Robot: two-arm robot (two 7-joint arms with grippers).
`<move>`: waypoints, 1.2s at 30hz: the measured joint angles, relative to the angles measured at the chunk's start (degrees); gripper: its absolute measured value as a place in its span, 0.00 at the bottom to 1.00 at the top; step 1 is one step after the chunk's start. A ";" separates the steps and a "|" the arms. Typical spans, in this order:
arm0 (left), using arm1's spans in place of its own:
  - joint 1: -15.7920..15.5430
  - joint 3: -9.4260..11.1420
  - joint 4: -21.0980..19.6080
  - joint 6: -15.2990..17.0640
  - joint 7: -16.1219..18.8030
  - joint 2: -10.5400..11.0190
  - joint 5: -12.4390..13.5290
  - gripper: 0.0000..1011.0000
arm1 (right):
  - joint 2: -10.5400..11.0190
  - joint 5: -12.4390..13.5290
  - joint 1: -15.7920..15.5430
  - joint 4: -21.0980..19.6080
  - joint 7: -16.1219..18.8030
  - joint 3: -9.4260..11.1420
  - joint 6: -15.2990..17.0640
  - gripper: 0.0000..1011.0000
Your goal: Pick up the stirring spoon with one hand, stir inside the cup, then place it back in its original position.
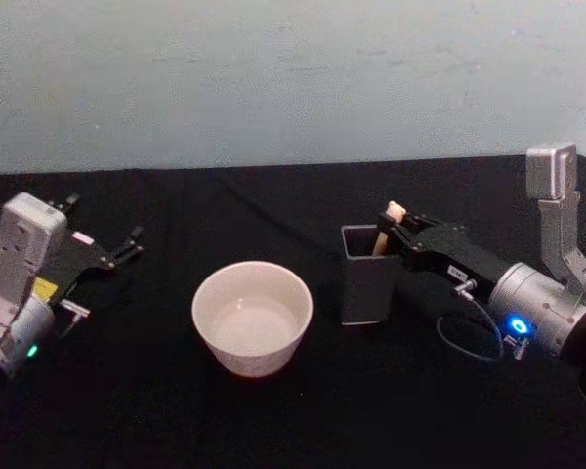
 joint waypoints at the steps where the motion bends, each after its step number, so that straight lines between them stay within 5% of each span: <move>1: 0.00 0.01 0.00 0.00 0.00 0.00 0.00 0.99 | 0.00 0.00 0.00 0.00 0.00 0.00 0.00 0.21; 36: 0.01 0.00 0.00 0.00 0.00 0.00 0.00 0.99 | -0.07 -0.62 -0.15 -0.39 -0.12 0.16 -0.45 0.21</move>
